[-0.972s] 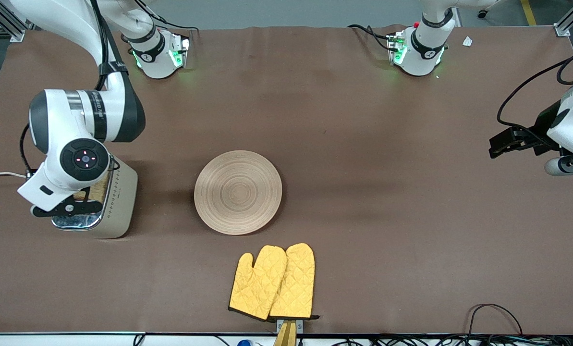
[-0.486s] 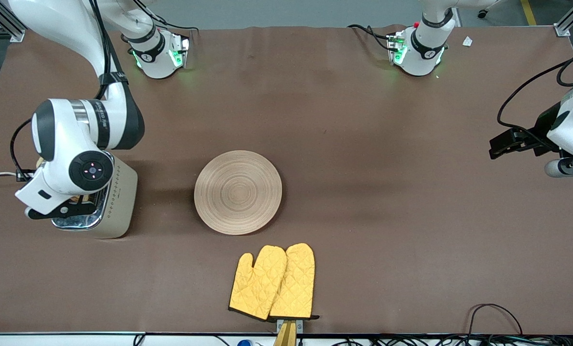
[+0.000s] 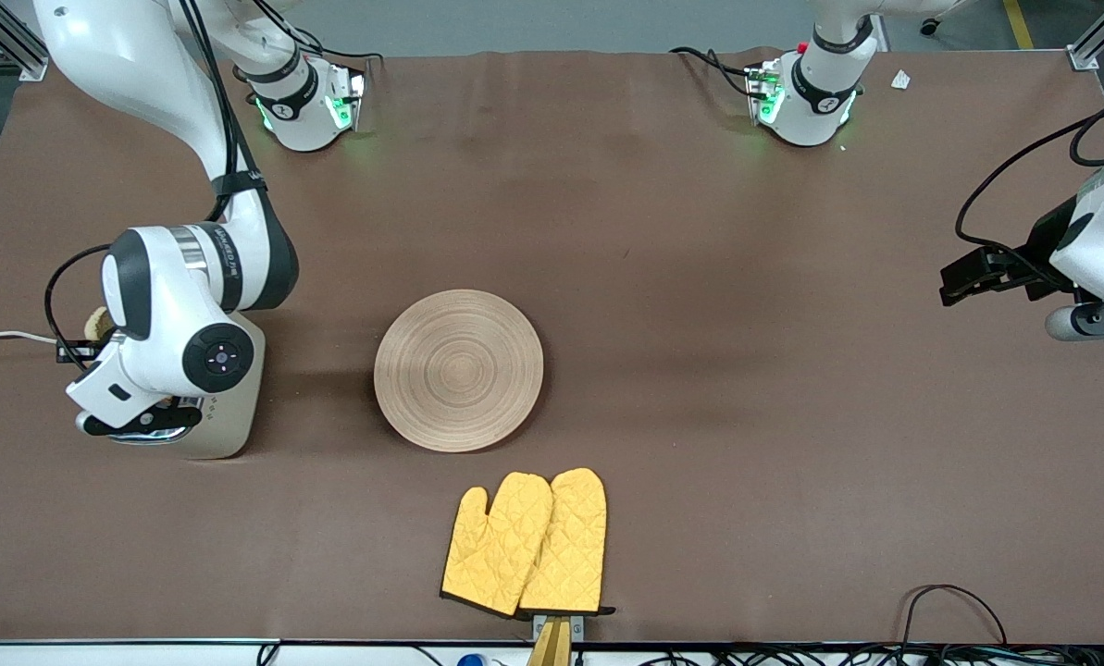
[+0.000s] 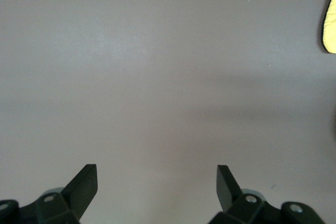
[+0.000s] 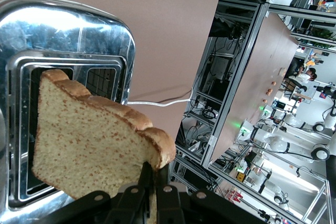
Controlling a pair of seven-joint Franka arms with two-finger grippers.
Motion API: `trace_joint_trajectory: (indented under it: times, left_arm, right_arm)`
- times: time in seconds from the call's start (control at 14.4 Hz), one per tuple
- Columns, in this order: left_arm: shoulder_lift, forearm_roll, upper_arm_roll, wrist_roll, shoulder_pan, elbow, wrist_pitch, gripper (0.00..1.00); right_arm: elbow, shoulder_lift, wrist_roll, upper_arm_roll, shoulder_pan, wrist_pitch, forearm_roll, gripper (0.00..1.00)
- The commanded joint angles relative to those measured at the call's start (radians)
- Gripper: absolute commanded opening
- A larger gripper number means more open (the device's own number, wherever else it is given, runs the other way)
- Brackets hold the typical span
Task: Move plate and put bread in toaster
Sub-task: 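Lower the bread into the toaster slot with the right gripper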
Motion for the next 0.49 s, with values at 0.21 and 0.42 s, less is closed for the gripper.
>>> trace_joint_trajectory:
  times: [0.21,0.42]
  left_arm:
    - [-0.003,-0.01,0.0,0.009,0.0,0.003,-0.009,1.0]
    - [-0.003,-0.01,0.0,0.009,0.003,0.003,-0.009,1.0]
  right_arm:
    - [-0.043,0.033,0.142,0.01,0.026,-0.001,-0.02,0.02]
    - [-0.046,0.059,0.194,0.013,0.042,0.002,-0.011,0.11]
